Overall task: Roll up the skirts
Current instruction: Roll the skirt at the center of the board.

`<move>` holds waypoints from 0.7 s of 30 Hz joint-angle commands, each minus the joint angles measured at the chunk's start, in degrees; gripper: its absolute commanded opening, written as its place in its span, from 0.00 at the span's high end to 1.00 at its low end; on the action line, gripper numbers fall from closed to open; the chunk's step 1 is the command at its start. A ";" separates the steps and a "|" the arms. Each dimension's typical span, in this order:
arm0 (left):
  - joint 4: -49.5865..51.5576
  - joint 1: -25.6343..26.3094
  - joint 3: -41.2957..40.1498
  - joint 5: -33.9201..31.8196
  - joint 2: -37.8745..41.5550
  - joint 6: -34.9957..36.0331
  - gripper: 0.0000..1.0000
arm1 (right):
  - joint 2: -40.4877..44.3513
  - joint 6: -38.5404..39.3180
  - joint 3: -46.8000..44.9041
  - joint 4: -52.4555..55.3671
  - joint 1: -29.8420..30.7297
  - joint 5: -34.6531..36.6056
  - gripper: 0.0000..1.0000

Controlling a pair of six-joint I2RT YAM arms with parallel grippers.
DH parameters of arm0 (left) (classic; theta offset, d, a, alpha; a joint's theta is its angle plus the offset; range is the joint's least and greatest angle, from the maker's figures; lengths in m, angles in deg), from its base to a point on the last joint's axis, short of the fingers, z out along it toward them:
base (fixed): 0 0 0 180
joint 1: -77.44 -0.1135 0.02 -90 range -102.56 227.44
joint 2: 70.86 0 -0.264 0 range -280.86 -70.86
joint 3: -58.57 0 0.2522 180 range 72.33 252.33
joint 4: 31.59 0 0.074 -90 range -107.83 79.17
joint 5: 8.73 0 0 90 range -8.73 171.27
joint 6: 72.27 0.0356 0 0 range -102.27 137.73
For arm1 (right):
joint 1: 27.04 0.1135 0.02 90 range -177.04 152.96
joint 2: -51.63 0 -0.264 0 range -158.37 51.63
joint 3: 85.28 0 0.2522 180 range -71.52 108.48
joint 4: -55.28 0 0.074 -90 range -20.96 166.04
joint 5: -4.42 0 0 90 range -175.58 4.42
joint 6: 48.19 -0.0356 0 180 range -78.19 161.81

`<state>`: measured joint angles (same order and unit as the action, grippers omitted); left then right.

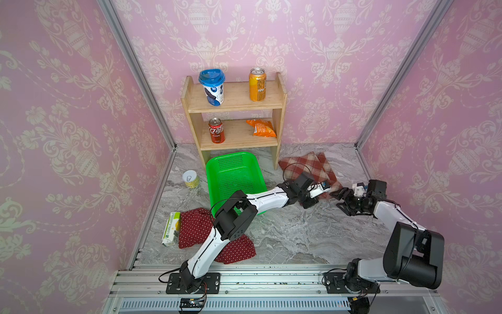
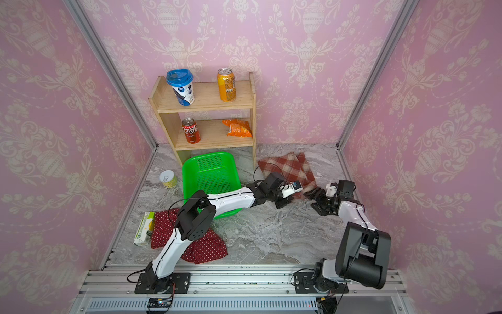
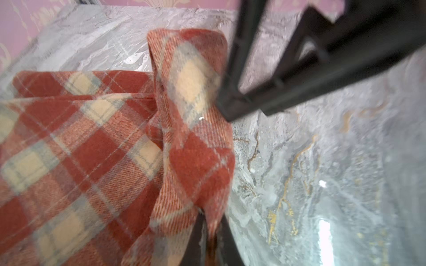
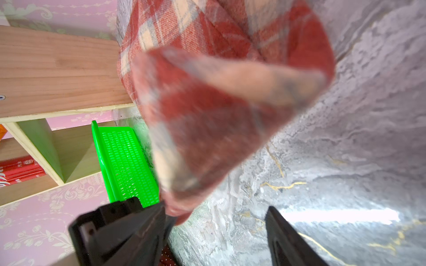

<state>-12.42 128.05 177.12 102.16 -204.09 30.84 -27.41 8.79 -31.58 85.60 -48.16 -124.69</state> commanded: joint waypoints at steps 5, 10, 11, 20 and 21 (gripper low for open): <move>7.80 -5.30 9.04 21.83 -6.76 -17.05 0.92 | -0.83 -2.19 -5.15 -7.44 0.38 -1.26 0.27; 16.10 -5.84 16.74 25.08 -12.01 -17.61 0.91 | -4.32 -7.91 -6.21 -18.20 1.48 -1.30 0.26; 16.28 -5.96 17.02 25.08 -12.46 -17.88 0.91 | -5.03 -8.93 -6.26 -20.00 1.65 -1.35 0.26; 20.35 -7.94 24.89 24.57 -19.40 -23.56 0.90 | -14.46 -10.80 -1.87 -23.57 5.38 2.09 0.25; 21.73 -8.23 26.42 24.32 -20.46 -23.95 0.90 | -15.25 -10.47 -1.35 -23.26 5.94 2.87 0.25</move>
<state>4.28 121.12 200.82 126.26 -221.14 9.81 -40.37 -0.89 -34.31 63.29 -43.47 -124.73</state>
